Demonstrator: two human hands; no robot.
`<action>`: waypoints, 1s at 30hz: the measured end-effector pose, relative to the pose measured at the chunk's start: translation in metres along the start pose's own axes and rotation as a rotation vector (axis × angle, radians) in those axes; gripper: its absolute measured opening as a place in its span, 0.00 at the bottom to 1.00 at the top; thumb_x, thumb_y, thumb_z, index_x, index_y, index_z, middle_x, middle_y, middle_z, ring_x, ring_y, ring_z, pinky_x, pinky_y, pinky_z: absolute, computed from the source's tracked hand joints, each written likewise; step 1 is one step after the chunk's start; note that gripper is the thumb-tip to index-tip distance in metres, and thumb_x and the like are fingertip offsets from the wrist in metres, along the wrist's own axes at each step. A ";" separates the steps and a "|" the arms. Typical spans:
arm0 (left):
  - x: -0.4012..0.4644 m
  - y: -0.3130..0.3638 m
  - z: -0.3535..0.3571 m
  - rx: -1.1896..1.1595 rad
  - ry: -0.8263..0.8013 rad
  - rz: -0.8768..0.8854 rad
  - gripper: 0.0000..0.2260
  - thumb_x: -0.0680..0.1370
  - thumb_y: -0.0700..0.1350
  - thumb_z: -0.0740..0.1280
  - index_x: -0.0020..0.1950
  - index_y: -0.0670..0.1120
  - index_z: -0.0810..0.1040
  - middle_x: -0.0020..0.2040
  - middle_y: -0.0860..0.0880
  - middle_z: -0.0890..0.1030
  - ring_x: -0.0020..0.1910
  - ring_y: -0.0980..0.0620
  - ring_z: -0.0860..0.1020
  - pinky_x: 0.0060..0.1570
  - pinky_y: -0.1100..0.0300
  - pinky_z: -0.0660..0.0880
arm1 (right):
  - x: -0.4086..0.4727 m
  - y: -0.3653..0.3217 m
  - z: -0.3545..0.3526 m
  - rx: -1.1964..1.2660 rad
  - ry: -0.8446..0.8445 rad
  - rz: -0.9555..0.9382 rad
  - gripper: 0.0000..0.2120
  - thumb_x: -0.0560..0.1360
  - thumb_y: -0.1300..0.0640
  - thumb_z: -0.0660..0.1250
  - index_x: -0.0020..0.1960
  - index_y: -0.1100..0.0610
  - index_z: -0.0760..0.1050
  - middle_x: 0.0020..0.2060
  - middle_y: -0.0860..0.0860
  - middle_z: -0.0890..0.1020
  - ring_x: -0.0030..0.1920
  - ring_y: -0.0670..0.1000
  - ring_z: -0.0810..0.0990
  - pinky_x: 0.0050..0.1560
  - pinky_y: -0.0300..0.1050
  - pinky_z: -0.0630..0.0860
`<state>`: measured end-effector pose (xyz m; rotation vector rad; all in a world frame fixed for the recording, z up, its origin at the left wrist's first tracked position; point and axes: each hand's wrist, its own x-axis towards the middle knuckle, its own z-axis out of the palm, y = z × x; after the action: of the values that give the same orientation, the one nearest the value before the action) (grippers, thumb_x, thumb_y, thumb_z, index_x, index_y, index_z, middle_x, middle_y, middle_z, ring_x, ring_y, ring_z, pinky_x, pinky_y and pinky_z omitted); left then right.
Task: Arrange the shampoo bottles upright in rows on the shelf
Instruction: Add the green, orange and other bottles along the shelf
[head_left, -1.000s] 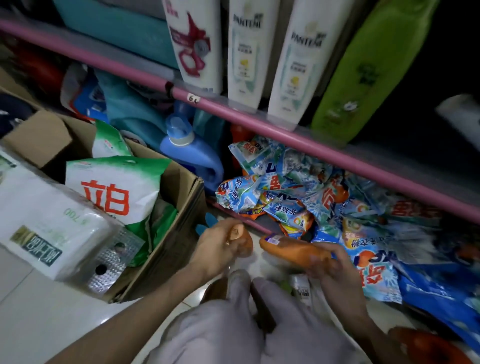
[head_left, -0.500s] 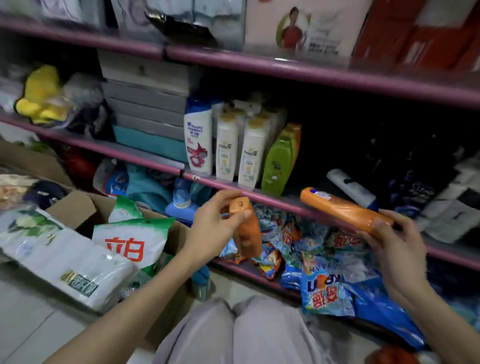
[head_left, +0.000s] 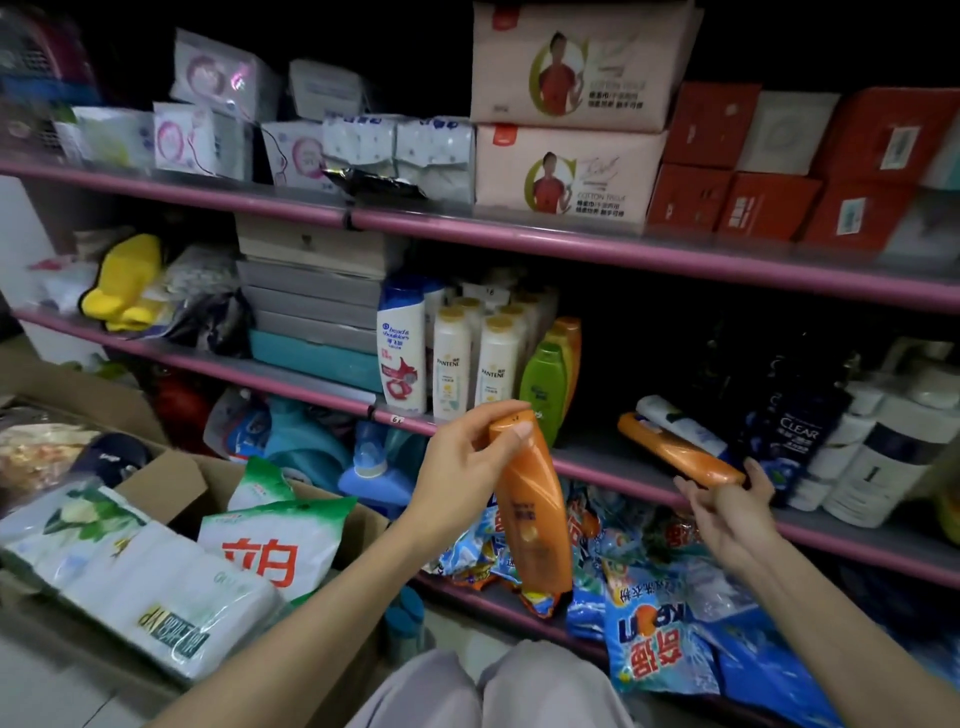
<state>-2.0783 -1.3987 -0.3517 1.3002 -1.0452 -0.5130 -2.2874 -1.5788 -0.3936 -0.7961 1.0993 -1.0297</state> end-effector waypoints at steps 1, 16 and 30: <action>0.001 0.001 0.001 -0.016 0.007 -0.013 0.09 0.77 0.48 0.68 0.56 0.58 0.80 0.53 0.55 0.82 0.53 0.60 0.79 0.50 0.66 0.76 | -0.004 -0.001 0.002 0.004 -0.012 0.015 0.39 0.75 0.79 0.51 0.76 0.45 0.51 0.72 0.60 0.60 0.62 0.59 0.75 0.55 0.47 0.78; 0.013 0.017 0.025 -0.092 -0.148 -0.088 0.12 0.81 0.52 0.58 0.57 0.53 0.80 0.51 0.54 0.84 0.54 0.57 0.81 0.54 0.58 0.78 | -0.105 0.039 0.029 -0.747 -0.569 -0.508 0.19 0.67 0.39 0.70 0.55 0.38 0.69 0.46 0.42 0.82 0.44 0.41 0.82 0.45 0.40 0.80; 0.010 0.012 0.031 0.656 -0.063 0.363 0.18 0.81 0.51 0.55 0.62 0.45 0.78 0.39 0.53 0.76 0.31 0.61 0.69 0.33 0.80 0.65 | -0.105 0.045 0.022 -0.943 -0.425 -0.654 0.14 0.72 0.41 0.67 0.51 0.32 0.63 0.37 0.45 0.80 0.33 0.44 0.81 0.36 0.45 0.80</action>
<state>-2.1023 -1.4203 -0.3390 1.6098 -1.5389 0.0844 -2.2670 -1.4646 -0.3945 -2.1315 0.9349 -0.7532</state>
